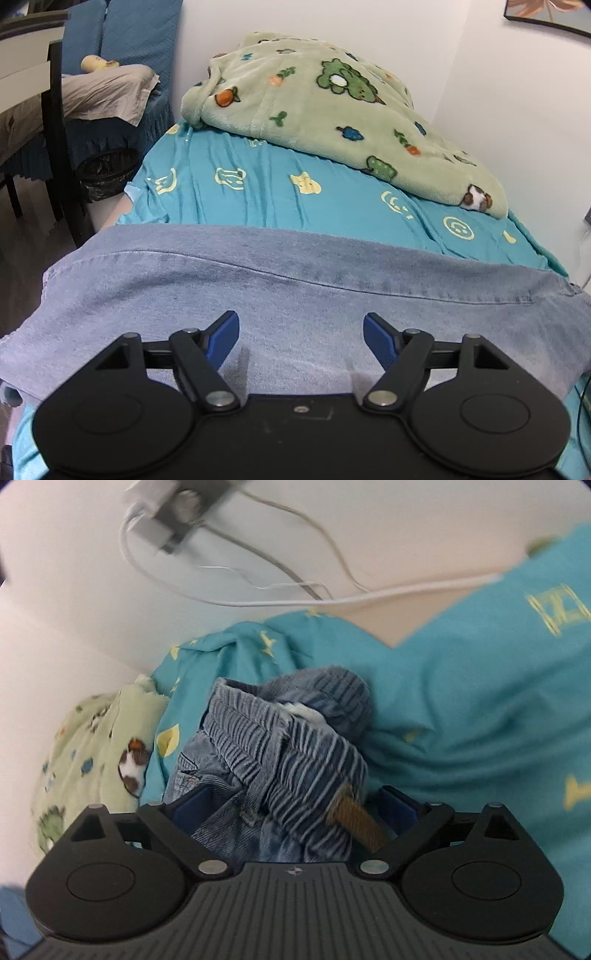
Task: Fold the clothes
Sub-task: 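Grasp the striped elastic waistband with the right gripper, then fold the waistband over onto the jeans legs with the right gripper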
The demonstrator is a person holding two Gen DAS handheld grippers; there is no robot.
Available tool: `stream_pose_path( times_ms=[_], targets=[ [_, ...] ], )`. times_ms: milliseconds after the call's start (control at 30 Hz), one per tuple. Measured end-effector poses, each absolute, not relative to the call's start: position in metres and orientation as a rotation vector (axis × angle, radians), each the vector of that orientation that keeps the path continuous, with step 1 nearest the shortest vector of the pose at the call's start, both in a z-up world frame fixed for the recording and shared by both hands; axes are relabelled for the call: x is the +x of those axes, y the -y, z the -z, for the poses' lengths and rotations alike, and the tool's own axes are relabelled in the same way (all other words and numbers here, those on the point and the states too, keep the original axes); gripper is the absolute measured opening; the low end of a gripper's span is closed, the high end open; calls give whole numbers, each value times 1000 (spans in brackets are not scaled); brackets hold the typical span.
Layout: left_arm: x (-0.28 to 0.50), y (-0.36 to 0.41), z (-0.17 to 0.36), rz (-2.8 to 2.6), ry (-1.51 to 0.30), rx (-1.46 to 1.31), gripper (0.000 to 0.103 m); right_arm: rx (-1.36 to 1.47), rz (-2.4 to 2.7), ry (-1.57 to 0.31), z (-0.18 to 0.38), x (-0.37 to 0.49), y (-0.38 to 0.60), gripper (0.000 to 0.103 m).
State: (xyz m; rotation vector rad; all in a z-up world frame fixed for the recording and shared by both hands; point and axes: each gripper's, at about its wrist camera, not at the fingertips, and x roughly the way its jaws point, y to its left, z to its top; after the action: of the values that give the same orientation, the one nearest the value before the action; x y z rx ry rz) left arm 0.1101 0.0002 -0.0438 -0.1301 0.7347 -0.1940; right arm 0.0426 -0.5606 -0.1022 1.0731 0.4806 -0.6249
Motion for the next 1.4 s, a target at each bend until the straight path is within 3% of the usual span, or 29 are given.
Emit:
stream_pose_path(
  times_ms=[67,100,133,233,600,733,1000,1400],
  targets=[
    [112,-2,43,189,-734,-141,72,1001,622,-473,94,45,555,55],
    [114,-3,43,187,-734,-146,72,957,620,-471,87,46,551,47],
    [114,-4,42,184,-730,-151,72,919,611,-456,80,48,548,32],
    [115,-7,40,179,-721,-164,72,821,562,-372,55,52,533,24],
    [113,-33,25,150,-657,-267,72,309,145,-179,-25,78,365,19],
    [112,-43,20,143,-635,-304,72,126,-43,-227,-9,90,290,19],
    [113,-51,20,148,-633,-351,72,-144,-304,-496,64,85,188,18],
    [110,-54,12,199,-584,-409,74,-217,-374,-442,57,71,148,19]
  ],
)
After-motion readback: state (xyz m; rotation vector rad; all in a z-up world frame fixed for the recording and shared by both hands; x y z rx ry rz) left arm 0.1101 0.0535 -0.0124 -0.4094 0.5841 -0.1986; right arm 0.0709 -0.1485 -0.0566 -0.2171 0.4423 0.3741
